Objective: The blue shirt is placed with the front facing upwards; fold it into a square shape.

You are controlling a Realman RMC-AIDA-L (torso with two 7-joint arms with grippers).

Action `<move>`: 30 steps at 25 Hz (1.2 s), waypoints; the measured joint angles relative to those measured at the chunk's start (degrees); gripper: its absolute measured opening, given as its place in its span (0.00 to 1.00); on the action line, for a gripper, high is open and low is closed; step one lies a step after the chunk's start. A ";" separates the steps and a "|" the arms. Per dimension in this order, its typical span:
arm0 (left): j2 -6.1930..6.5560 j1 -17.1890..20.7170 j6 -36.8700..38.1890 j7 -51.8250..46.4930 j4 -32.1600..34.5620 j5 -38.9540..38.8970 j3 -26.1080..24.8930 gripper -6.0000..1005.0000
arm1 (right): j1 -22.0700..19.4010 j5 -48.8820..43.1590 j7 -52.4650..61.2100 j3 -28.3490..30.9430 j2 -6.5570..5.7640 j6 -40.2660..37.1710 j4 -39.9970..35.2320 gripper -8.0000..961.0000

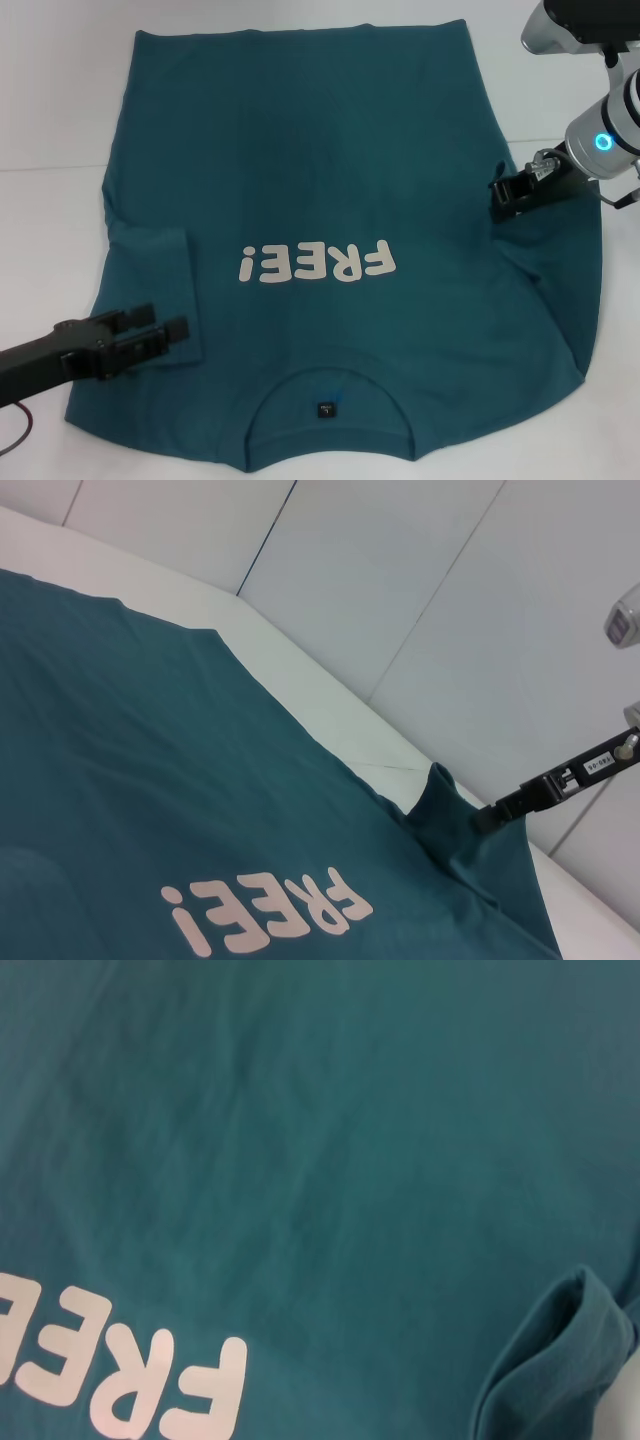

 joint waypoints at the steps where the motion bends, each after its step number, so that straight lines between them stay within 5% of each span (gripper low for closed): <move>1: 0.00 0.00 0.00 0.00 0.00 -0.14 0.00 0.75 | 0.02 0.00 0.40 -0.05 0.06 0.00 0.00 0.02; 17: 0.00 0.00 -0.75 0.00 -0.69 -0.50 0.00 0.75 | 0.31 -0.01 5.21 -2.83 1.32 0.18 0.04 0.02; 30: 0.00 0.00 -1.48 0.17 -1.43 -0.50 0.00 0.75 | -2.94 4.75 8.47 0.95 2.04 1.44 0.14 0.02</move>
